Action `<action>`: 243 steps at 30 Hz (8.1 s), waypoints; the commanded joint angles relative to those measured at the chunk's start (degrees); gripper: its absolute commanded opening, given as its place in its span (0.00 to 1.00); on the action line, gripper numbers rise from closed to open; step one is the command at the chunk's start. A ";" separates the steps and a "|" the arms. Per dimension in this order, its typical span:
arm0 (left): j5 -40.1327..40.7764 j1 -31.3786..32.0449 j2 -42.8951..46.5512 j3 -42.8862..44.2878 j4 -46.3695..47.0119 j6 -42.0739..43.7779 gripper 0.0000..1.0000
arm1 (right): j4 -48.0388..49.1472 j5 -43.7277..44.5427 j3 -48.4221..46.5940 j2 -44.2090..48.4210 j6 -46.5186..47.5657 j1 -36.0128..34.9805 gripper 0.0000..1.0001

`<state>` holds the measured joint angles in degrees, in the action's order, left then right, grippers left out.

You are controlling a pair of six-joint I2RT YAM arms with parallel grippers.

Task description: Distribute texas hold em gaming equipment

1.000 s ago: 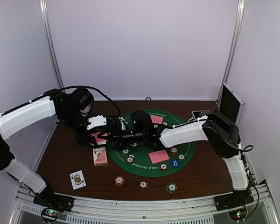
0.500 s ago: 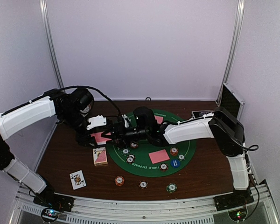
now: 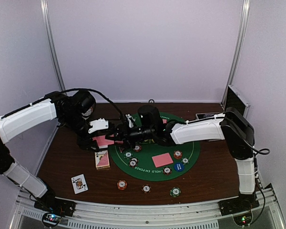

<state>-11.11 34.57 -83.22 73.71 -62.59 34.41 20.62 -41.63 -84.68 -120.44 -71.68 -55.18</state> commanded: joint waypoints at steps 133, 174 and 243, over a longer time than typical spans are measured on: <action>0.25 -0.20 0.96 0.66 1.17 0.79 0.24 | 2.66 9.14 13.05 9.59 7.03 -1.10 0.97; -1.19 -0.20 0.51 1.35 1.93 -0.05 0.24 | 11.24 7.37 -3.37 -8.93 -7.75 -4.04 0.75; -0.30 -0.20 2.40 -1.26 2.38 0.42 0.23 | -3.22 -0.25 2.66 7.32 -0.12 1.65 0.05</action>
<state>-10.70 34.50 -82.04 72.42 -61.65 34.83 18.46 -41.21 -82.24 -116.25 -73.17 -53.84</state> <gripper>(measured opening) 0.657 0.061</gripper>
